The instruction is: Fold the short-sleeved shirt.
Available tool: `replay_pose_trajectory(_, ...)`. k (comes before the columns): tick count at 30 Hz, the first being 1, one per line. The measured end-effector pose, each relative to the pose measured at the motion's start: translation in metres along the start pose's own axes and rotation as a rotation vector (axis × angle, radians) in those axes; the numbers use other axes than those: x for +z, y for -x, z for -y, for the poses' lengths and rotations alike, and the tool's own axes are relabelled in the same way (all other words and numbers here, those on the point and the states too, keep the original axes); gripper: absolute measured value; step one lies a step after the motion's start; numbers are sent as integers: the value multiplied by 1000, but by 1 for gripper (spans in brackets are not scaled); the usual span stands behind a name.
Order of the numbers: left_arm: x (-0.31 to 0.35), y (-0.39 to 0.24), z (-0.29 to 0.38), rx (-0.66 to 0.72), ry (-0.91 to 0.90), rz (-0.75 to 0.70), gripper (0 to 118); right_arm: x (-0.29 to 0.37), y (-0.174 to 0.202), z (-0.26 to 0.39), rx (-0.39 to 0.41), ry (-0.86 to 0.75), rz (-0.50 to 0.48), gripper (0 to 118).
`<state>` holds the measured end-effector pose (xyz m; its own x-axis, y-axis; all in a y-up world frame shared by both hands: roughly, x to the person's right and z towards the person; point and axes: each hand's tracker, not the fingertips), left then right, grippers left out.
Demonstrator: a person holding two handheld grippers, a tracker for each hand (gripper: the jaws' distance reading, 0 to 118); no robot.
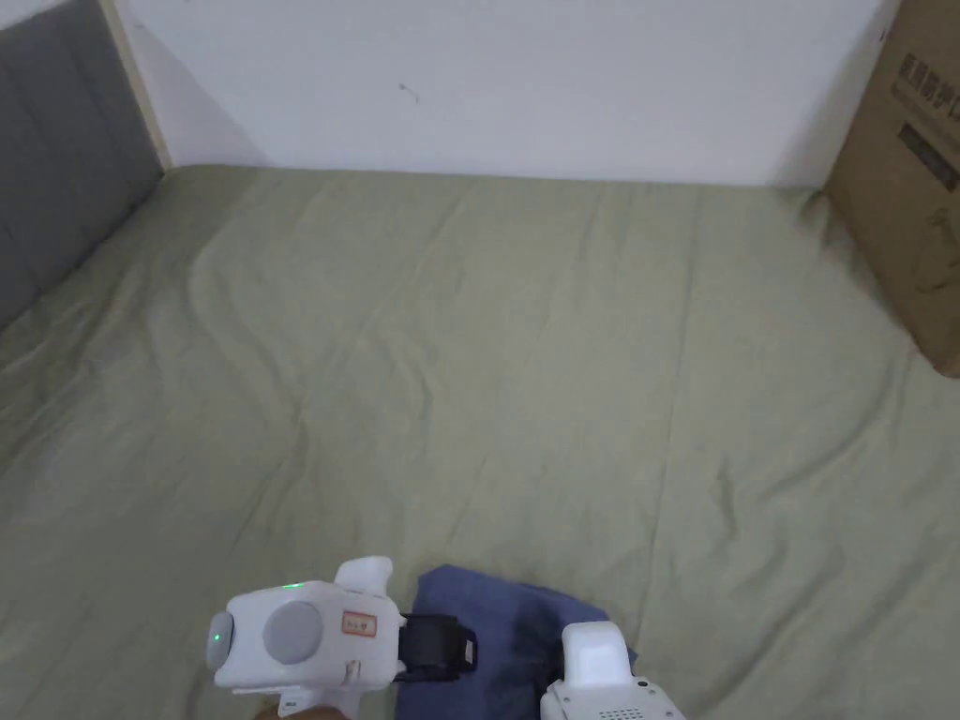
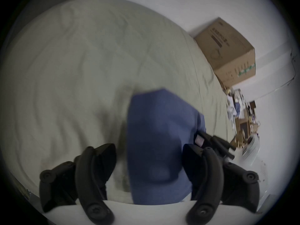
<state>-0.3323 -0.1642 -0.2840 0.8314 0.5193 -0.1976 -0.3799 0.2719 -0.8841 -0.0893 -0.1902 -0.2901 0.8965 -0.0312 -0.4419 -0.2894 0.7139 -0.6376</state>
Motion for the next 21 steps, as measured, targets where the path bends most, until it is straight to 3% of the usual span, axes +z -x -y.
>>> replay_pose_trajectory(1,-6,-2,2,-9,29,14,82,0,-1,0,-3,2,-6,0)
replay_pose_trajectory(2,-9,-3,4,-9,25,27,67,1,-3,-1,-7,5,-13,0)
replay_pose_trajectory(4,-11,-7,11,-26,-16,-9,58,2,-7,-3,-24,12,-34,0)
replay_pose_trajectory(7,-3,0,12,17,-47,47,28,10,-14,-12,-46,18,-85,0)
replay_pose_trajectory(8,0,1,12,32,-56,87,23,14,-16,-15,-49,8,-101,0)
replay_pose_trajectory(15,35,10,-1,-85,-105,12,22,56,-24,-56,-26,-157,-88,0)
replay_pose_trajectory(21,91,85,-38,-76,-157,-150,22,88,-27,-100,-20,-293,-64,0)
